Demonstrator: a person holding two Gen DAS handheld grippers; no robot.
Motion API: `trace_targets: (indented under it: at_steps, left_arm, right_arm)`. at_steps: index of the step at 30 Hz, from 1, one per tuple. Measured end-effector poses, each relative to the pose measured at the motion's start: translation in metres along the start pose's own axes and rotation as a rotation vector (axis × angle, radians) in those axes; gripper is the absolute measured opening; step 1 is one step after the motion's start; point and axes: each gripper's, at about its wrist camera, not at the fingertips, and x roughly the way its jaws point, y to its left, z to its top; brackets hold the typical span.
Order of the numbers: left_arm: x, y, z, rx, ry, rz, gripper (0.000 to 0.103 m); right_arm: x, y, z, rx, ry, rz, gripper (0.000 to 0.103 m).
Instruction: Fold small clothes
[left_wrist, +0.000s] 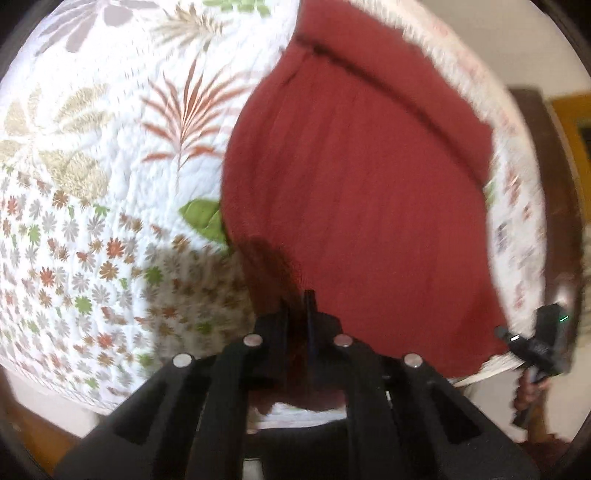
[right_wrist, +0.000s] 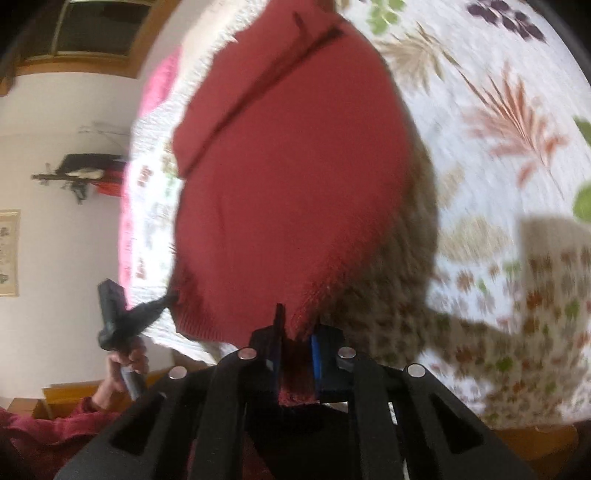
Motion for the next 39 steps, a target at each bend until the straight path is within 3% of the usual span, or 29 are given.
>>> trace_targets:
  at_steps: [4,8,14,17,19,21,22,23,24,28,31,33,35,39]
  left_arm:
    - [-0.02,-0.005,0.023,-0.048,-0.076,-0.058,0.005]
    - [-0.029,-0.001,0.048,-0.128,-0.142,-0.105,0.004]
    - [-0.01,-0.005,0.11,-0.14,-0.17,-0.018,0.004]
    - [0.008,0.0,0.153,-0.221,-0.149,-0.01,0.007]
    - [0.015,0.016,0.179,-0.333,-0.128,-0.023,0.009]
    - [0.02,0.017,0.189,-0.355,-0.133,-0.002,0.013]
    - [0.016,0.016,0.191,-0.344,-0.149,0.025,0.014]
    - [0.009,0.014,0.193,-0.314,-0.181,0.074,0.024]
    - [0.003,0.012,0.194,-0.288,-0.204,0.099,0.034]
    - [-0.011,0.001,0.194,-0.157,-0.222,0.177,0.036]
    - [-0.008,-0.023,0.197,0.008,-0.191,0.203,0.045]
    - [-0.001,-0.028,0.201,0.071,-0.17,0.225,0.059]
    - [0.013,-0.036,0.206,0.127,-0.134,0.248,0.062]
    - [0.042,-0.049,0.217,0.199,-0.047,0.254,0.066]
  right_arm:
    - [-0.015,0.007,0.033,0.025,-0.048,0.119,0.01]
    - [-0.021,0.013,0.076,0.029,-0.064,0.156,0.009]
    - [-0.001,0.009,0.16,0.072,-0.067,0.119,0.009]
    - [0.014,-0.008,0.191,0.168,-0.09,0.085,0.01]
    - [0.027,-0.016,0.205,0.232,-0.093,0.081,0.017]
    - [0.033,-0.022,0.213,0.251,-0.091,0.03,0.03]
    - [0.032,-0.022,0.215,0.233,-0.099,-0.013,0.037]
    - [0.031,-0.022,0.216,0.22,-0.099,-0.031,0.046]
    - [0.028,-0.021,0.215,0.202,-0.1,-0.058,0.049]
    - [0.012,-0.017,0.207,0.098,-0.11,-0.126,0.049]
    - [0.01,-0.004,0.204,-0.027,-0.083,-0.202,0.049]
    - [0.021,0.019,0.205,-0.162,-0.048,-0.273,0.055]
    - [0.035,0.039,0.205,-0.272,-0.02,-0.322,0.069]
    - [0.054,0.057,0.21,-0.368,0.024,-0.346,0.072]
